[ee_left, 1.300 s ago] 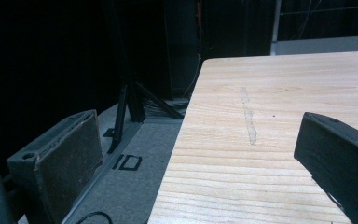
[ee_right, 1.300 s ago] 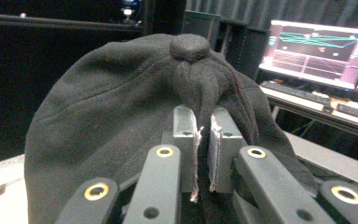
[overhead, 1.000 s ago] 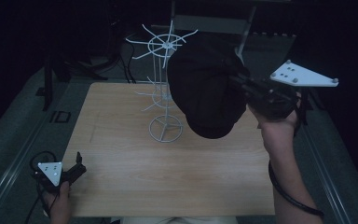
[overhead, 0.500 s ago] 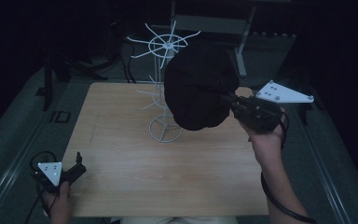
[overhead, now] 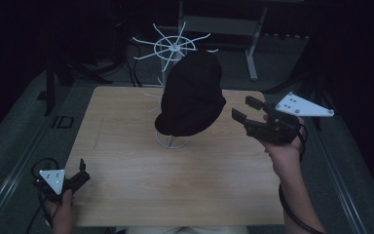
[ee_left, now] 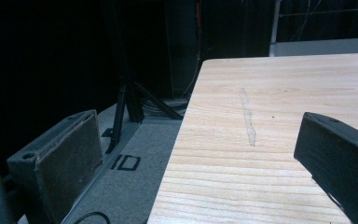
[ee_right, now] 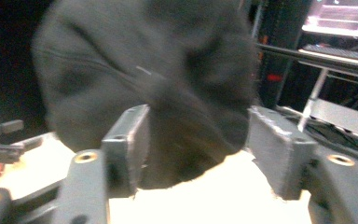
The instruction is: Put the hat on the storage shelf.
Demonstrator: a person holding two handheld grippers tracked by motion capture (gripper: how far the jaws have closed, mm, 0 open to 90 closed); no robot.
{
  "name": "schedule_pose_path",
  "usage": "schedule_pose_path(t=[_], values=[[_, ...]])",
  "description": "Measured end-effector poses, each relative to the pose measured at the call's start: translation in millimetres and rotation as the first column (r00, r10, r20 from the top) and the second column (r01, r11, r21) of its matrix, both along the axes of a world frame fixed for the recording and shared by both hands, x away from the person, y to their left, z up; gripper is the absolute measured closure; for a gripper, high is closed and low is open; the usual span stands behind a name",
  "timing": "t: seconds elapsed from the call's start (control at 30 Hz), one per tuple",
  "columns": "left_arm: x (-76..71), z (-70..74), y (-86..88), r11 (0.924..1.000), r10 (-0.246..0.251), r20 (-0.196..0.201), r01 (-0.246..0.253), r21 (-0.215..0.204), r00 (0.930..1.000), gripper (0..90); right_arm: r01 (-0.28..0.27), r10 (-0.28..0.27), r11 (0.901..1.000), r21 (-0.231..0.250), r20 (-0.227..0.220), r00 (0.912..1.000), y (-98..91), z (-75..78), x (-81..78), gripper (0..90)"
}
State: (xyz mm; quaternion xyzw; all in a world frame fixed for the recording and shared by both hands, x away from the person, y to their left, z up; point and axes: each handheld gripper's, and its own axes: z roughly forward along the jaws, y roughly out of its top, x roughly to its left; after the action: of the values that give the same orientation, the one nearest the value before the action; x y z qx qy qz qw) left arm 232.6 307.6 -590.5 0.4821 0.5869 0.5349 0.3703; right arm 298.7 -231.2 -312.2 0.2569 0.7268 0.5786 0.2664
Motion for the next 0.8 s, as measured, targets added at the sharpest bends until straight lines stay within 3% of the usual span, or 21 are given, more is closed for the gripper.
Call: schedule_pose_path(t=[0.17, 0.3, 0.37, 0.4, 0.5, 0.53, 0.57, 0.63, 0.7, 0.8], values=[[0.2, 0.1, 0.0, 1.0000, 0.000, -0.003, 0.000, 0.003, 1.0000, 1.3, 0.037, -0.036, 0.9992, 0.015, -0.049, 0.9981, -13.6, -15.9, 7.0, 23.9], [0.2, 0.1, 0.1, 1.0000, 0.001, -0.002, -0.001, 0.000, 1.0000, 1.3, 0.050, -0.047, 0.9984, 0.028, -0.096, 0.9942, -26.9, -37.9, 14.0, 13.9], [0.2, 0.1, -0.1, 1.0000, 0.002, -0.003, -0.002, 0.001, 1.0000, 1.3, 0.049, -0.045, 0.9983, 0.032, -0.107, 0.9932, -29.5, -42.6, 15.4, 13.5], [0.3, 0.0, 0.0, 1.0000, 0.001, -0.002, -0.001, 0.001, 1.0000, 1.3, 0.082, -0.079, 0.9966, 0.013, -0.129, 0.9885, -35.3, -57.5, 20.2, 13.3], [0.2, 0.0, 0.1, 1.0000, 0.002, 0.000, -0.002, -0.001, 1.0000, 1.3, 0.099, -0.098, 0.9951, -0.001, -0.154, 0.9832, -42.0, -77.6, 26.7, 13.2], [0.2, 0.0, 0.1, 1.0000, 0.002, 0.000, -0.002, -0.001, 1.0000, 1.3, 0.099, -0.098, 0.9951, -0.001, -0.154, 0.9832, -42.0, -77.6, 26.7, 13.2], [0.1, 0.0, 0.1, 1.0000, 0.002, 0.000, -0.002, 0.000, 1.0000, 1.3, 0.123, -0.127, 0.9919, -0.032, -0.171, 0.9772, -45.9, -94.8, 32.2, 13.2], [0.2, 0.0, -0.1, 1.0000, 0.003, 0.001, -0.003, 0.000, 1.0000, 1.3, 0.137, -0.144, 0.9891, -0.055, -0.182, 0.9726, -49.7, -110.3, 37.3, 13.3], [0.1, 0.0, 0.1, 1.0000, 0.002, 0.000, -0.002, 0.000, 1.0000, 1.3, 0.140, -0.150, 0.9882, -0.062, -0.188, 0.9708, -51.4, -116.0, 39.1, 13.4], [0.0, 0.0, 0.3, 1.0000, 0.002, 0.001, -0.002, -0.002, 1.0000, 1.3, 0.161, -0.175, 0.9832, -0.086, -0.204, 0.9631, -59.1, -140.3, 45.8, 13.3]])
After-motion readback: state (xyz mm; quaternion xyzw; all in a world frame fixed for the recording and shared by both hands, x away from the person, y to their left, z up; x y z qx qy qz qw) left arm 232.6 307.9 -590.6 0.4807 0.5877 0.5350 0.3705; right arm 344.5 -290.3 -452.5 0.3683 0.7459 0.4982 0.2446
